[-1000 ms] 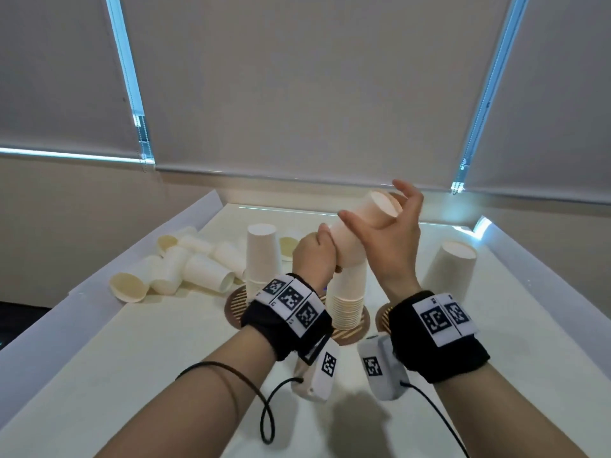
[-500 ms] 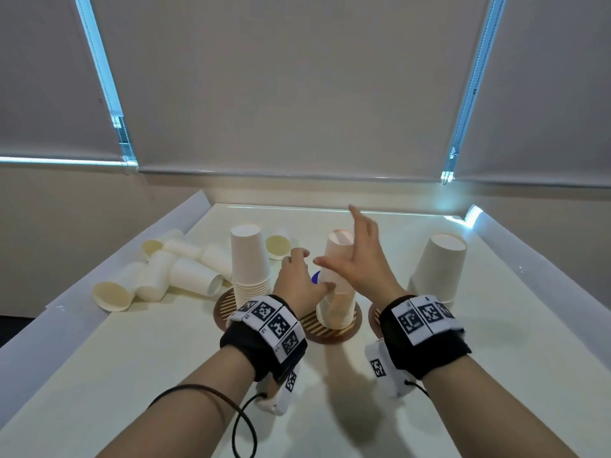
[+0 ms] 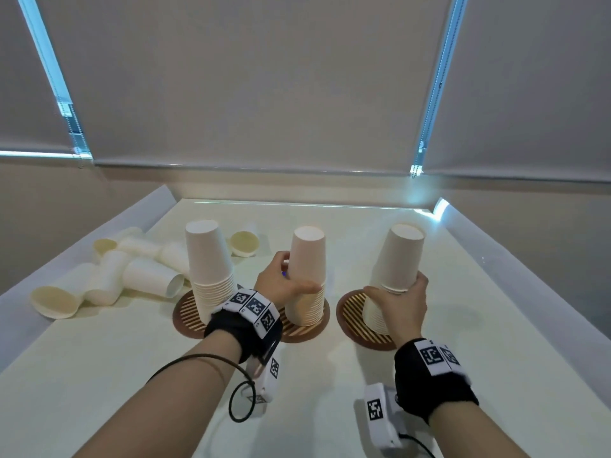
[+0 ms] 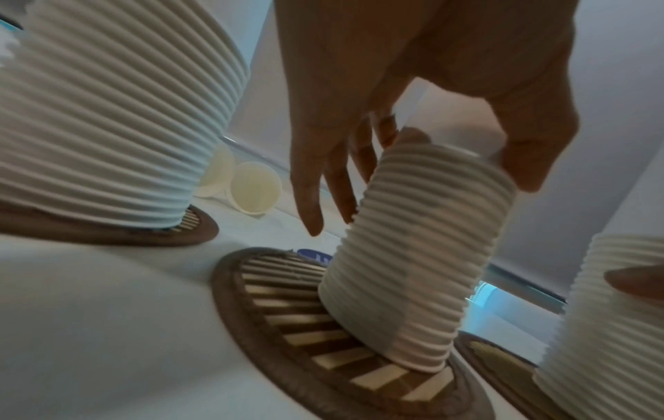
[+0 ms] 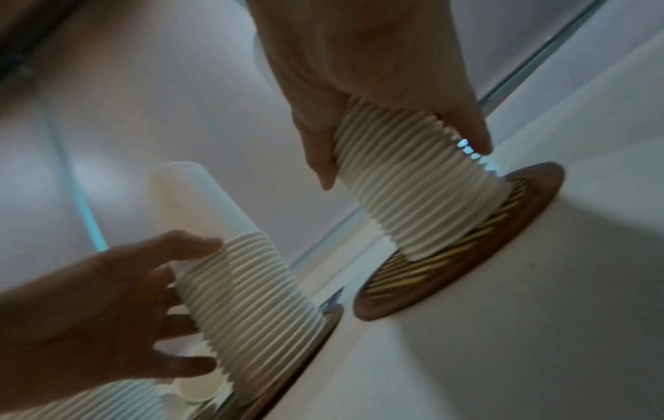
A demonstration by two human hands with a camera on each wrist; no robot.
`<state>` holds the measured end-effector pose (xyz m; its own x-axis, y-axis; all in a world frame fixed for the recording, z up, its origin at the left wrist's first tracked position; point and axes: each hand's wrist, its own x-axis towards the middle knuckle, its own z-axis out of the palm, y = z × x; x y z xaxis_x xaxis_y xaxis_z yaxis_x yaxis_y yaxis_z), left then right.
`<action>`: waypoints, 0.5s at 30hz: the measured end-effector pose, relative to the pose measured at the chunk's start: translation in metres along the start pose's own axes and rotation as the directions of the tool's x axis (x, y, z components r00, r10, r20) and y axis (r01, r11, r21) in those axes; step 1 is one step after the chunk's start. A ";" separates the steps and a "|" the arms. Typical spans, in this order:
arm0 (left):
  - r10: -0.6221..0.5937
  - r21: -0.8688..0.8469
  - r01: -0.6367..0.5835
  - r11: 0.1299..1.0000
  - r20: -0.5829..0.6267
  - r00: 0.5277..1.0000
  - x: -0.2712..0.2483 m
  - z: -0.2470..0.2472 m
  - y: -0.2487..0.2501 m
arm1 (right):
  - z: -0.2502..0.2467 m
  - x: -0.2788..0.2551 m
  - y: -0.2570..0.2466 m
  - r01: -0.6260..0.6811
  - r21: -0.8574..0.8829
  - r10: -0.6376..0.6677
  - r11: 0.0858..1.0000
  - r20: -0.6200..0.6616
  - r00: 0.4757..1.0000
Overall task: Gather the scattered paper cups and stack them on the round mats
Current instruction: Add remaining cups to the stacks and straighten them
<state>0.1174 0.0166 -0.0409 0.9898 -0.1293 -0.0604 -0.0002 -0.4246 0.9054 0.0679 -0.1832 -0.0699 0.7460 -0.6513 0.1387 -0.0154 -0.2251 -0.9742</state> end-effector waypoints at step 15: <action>-0.042 -0.252 0.057 0.966 0.067 0.997 0.046 0.031 -0.004 | -0.020 0.127 0.021 -0.024 -0.028 0.024 0.999 0.001 1.000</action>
<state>0.1584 -0.0157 -0.0609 0.9771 -0.1712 -0.1262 0.0926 -0.1915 0.9771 0.1487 -0.2849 -0.0692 0.7462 -0.6556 0.1151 -0.0521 -0.2300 -0.9718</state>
